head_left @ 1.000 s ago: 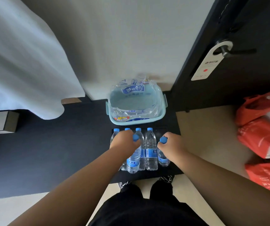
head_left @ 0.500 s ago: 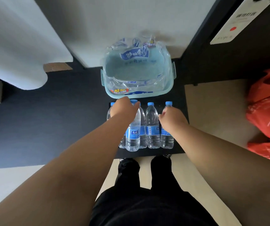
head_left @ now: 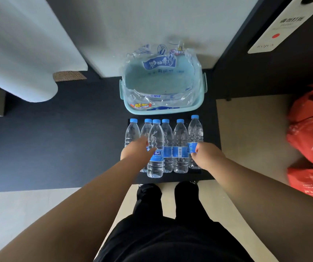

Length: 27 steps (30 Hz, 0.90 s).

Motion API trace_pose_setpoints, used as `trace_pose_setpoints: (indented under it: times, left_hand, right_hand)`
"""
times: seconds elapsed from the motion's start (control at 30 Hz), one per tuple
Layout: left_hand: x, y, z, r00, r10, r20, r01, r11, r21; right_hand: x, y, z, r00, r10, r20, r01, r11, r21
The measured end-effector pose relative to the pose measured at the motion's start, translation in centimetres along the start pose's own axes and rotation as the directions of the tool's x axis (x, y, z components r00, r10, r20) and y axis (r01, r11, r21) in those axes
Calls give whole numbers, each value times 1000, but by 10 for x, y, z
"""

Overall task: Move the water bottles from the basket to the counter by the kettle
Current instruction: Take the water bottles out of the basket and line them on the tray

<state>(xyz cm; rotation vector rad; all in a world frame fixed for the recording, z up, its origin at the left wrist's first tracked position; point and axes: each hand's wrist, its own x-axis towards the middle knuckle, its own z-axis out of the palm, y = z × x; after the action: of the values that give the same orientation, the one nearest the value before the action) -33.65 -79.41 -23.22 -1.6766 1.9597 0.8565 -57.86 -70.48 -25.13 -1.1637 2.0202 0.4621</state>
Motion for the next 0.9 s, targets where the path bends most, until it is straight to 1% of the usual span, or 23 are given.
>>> trace_pose_setpoints:
  times: [0.17, 0.37, 0.5, 0.6, 0.73, 0.9]
  left_hand:
    - [-5, -24, 6, 1000, -18, -2, 19, 999, 46]
    - [-6, -55, 10, 996, -91, 12, 90, 993, 78]
    - [-3, -68, 14, 996, -81, 26, 77, 988, 131]
    - [-1, -76, 20, 997, -64, 32, 58, 983, 172]
    - [5, -88, 27, 998, -63, -3, 62, 979, 195]
    - [13, -100, 34, 995, -86, -44, 95, 958, 272]
  right_hand:
    - [-2, 8, -1, 1000, 2, 13, -1, 1000, -28]
    - [-1, 15, 8, 1000, 2, 23, -1, 998, -63]
    - [-1, 19, 14, 1000, -5, 13, 6, 994, -108]
    - [0, 20, 19, 1000, -8, -21, 5, 989, -147]
    - [3, 25, 22, 999, -3, -45, -6, 982, -187]
    - [8, 31, 28, 996, -66, -59, 49, 964, -260]
